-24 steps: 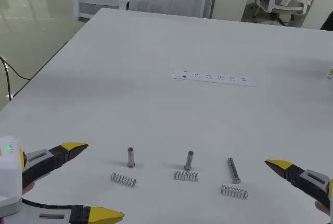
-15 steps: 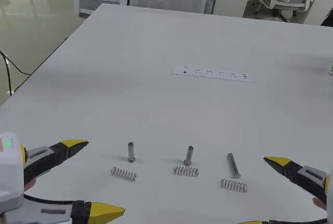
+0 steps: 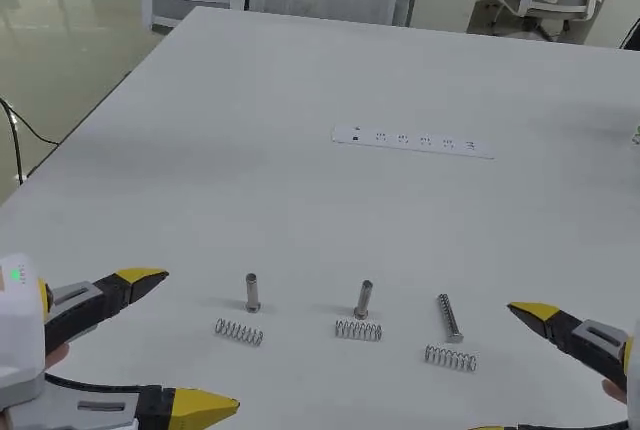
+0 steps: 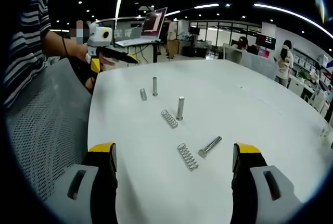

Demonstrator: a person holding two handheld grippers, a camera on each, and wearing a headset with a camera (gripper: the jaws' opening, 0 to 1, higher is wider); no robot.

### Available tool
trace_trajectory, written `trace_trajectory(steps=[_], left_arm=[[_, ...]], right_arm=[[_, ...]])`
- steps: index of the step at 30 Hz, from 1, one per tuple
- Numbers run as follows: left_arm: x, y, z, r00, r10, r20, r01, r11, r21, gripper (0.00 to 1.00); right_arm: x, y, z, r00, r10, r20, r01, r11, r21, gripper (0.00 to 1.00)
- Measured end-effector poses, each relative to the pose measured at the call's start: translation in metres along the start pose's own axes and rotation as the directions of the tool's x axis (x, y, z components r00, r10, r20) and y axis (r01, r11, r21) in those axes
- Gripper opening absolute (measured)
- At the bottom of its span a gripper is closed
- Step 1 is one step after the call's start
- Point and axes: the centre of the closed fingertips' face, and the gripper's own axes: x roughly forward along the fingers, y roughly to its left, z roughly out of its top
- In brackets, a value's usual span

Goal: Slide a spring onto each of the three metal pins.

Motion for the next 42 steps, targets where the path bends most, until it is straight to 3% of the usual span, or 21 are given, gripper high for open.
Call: trace_trajectory(steps=[19,27,42], left_arm=[[-0.003,0.001,-0.001,1.0,-0.005,-0.008,0.005,1.0,0.0,0.95],[0.0,0.0,-0.01,0.9997,-0.01,-0.023,0.009,1.0,-0.006,0.95],[0.002,0.003,-0.013,0.9998,-0.006,-0.021,0.005,1.0,-0.014,0.95]], right_arm=[[0.001,0.002,0.002,1.0,0.005,-0.002,-0.005,1.0,-0.004,0.93],[0.002,0.001,-0.006,0.9998,0.002,-0.021,-0.002,1.0,0.015,0.92],[-0.002,-0.001,-0.012,0.9996,-0.009,-0.027,0.01,1.0,0.029,0.92]])
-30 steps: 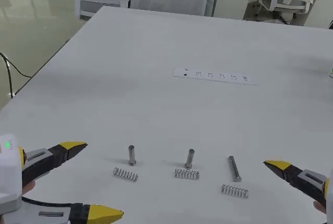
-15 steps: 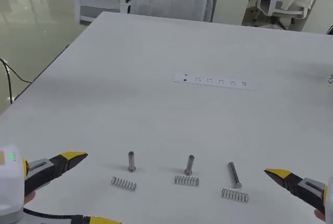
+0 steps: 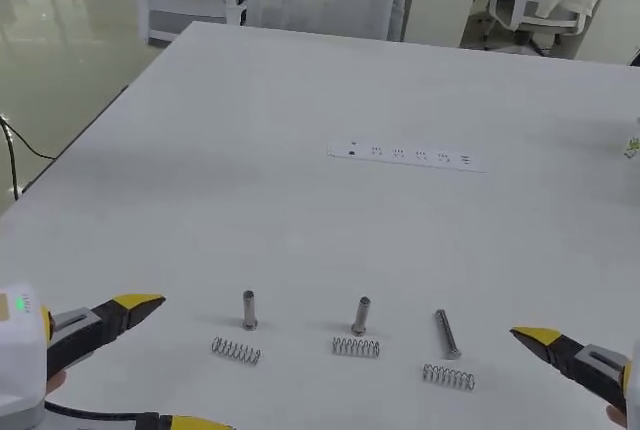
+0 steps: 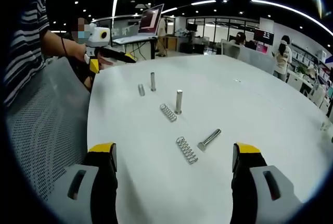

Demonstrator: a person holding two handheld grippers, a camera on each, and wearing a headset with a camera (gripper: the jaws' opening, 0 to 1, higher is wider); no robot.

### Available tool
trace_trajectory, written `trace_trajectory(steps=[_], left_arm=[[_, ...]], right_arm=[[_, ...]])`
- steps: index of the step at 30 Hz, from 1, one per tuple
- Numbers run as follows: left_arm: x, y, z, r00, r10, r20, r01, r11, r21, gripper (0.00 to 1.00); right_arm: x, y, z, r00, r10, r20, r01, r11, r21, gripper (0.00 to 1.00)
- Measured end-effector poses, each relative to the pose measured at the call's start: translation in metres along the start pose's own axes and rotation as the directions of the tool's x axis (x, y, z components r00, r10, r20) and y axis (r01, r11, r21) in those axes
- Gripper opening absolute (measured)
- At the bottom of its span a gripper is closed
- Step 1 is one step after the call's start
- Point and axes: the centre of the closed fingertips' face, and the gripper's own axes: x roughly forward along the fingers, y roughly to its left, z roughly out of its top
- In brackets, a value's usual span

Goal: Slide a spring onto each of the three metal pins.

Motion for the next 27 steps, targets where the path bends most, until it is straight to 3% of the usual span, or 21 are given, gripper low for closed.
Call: trace_trajectory(steps=[17,27], left_arm=[[0.0,0.001,-0.003,1.0,0.002,0.001,-0.002,1.0,-0.009,0.95],[0.0,-0.001,-0.007,1.0,-0.001,-0.005,0.001,1.0,-0.014,0.95]], right_arm=[[-0.001,0.001,-0.009,0.9997,0.006,-0.023,-0.005,1.0,0.013,0.91],[0.007,-0.005,0.003,0.9999,0.007,-0.011,-0.007,1.0,0.018,0.88]])
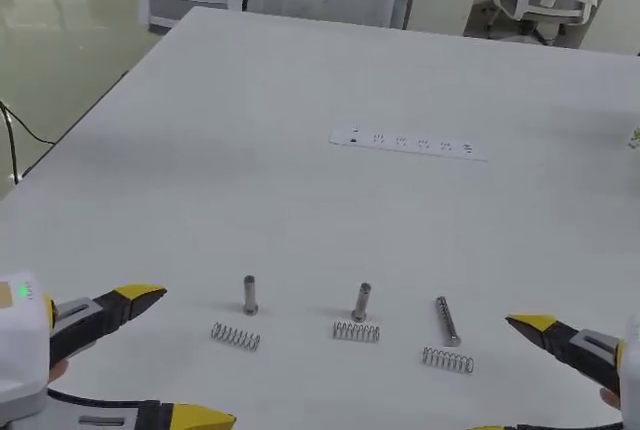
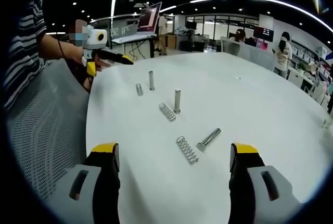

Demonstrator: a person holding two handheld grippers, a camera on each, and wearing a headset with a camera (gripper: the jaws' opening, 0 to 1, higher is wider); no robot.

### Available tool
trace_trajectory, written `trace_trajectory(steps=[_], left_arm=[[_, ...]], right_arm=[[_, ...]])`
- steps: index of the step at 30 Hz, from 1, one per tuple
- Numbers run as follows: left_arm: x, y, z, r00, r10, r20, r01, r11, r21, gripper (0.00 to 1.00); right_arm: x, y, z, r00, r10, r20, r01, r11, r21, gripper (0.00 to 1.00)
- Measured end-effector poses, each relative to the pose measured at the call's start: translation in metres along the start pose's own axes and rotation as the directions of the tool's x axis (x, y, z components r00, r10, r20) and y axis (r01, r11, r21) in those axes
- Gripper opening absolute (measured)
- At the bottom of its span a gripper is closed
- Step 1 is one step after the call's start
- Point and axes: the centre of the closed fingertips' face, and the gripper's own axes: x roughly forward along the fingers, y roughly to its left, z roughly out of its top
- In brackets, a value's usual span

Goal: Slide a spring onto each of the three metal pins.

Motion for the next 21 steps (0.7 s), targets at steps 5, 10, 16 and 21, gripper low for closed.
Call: trace_trajectory(steps=[5,10,16,21], left_arm=[[-0.002,0.002,0.001,1.0,0.005,0.003,-0.005,1.0,-0.003,0.95],[-0.003,0.004,0.003,0.9999,0.011,0.011,-0.011,1.0,-0.004,0.95],[-0.004,0.005,0.001,0.9999,0.011,0.009,-0.011,1.0,-0.005,0.95],[-0.003,0.005,-0.003,0.9999,0.012,0.006,-0.012,1.0,-0.011,0.95]], right_arm=[[0.007,-0.003,0.008,0.9999,-0.001,0.016,0.001,1.0,0.015,0.85],[0.011,-0.004,0.014,0.9999,0.003,0.01,-0.003,1.0,0.008,0.83],[0.014,-0.013,0.021,0.9998,-0.007,0.016,0.007,1.0,0.008,0.79],[0.017,-0.021,0.027,0.9997,-0.016,0.019,0.016,1.0,0.015,0.76]])
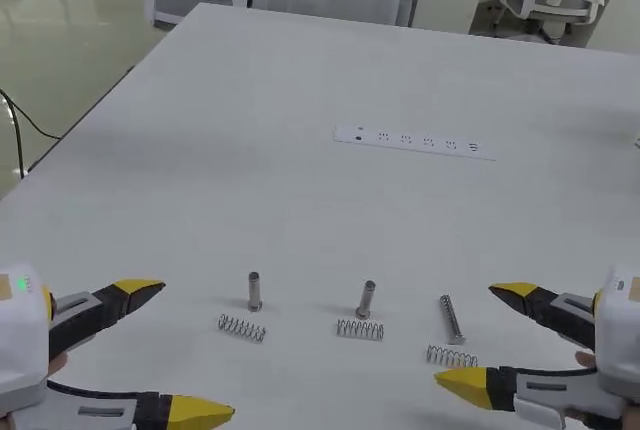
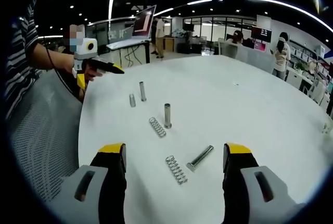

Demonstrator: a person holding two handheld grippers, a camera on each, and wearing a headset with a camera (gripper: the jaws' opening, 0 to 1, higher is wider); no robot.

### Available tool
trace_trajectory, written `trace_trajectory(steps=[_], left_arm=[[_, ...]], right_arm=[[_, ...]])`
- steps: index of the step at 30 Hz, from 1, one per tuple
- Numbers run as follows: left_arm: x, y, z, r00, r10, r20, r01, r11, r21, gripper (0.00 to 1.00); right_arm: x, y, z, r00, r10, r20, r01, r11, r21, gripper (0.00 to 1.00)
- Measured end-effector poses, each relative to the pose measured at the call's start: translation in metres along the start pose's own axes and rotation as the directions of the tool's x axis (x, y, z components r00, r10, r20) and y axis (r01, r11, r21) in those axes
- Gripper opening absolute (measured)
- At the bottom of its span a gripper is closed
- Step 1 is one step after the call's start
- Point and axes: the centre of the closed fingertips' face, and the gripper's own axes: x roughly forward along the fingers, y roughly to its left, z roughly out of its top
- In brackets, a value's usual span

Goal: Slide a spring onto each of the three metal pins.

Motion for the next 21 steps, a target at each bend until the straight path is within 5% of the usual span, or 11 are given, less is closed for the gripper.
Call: trace_trajectory(steps=[21], left_arm=[[-0.002,0.0,-0.001,1.0,0.004,-0.001,-0.004,1.0,-0.006,0.95]], right_arm=[[0.022,-0.029,0.003,0.9969,-0.036,-0.071,0.04,0.997,0.059,0.55]])
